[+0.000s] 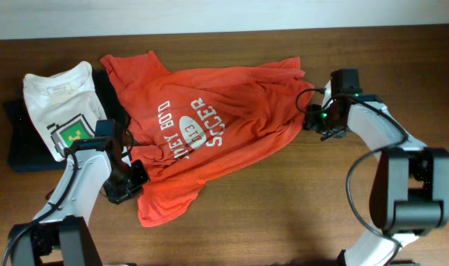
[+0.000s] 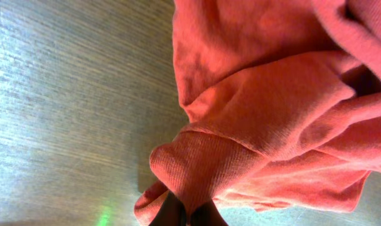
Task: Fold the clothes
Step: 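Grasp the shirt's left and right edges with both grippers, then lift the shirt with both grippers and stretch it between them, then lay the stretched shirt flat on the table with both grippers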
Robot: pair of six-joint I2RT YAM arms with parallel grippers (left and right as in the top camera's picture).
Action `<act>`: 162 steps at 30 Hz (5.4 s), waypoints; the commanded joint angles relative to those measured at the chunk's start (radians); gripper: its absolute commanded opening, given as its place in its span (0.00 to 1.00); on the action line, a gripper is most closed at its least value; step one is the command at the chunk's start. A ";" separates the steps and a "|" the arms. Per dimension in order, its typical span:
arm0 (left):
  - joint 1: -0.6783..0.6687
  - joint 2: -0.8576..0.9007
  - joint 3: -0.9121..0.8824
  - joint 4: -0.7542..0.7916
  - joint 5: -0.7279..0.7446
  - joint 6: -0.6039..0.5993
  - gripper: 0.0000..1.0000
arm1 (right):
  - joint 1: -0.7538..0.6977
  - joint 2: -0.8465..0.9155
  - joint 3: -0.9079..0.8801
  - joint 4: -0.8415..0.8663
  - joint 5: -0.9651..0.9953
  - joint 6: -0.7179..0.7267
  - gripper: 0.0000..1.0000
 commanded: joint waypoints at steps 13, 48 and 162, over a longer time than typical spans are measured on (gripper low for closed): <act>-0.003 -0.011 0.007 0.015 0.001 0.016 0.00 | 0.000 0.085 0.010 0.180 -0.064 0.016 0.30; -0.003 -0.011 0.007 0.027 0.000 0.016 0.00 | -0.160 -0.004 0.018 -0.349 0.059 0.047 0.37; -0.073 0.487 1.133 -0.570 0.166 0.305 0.00 | -0.283 -0.068 0.662 -0.834 0.298 0.003 0.04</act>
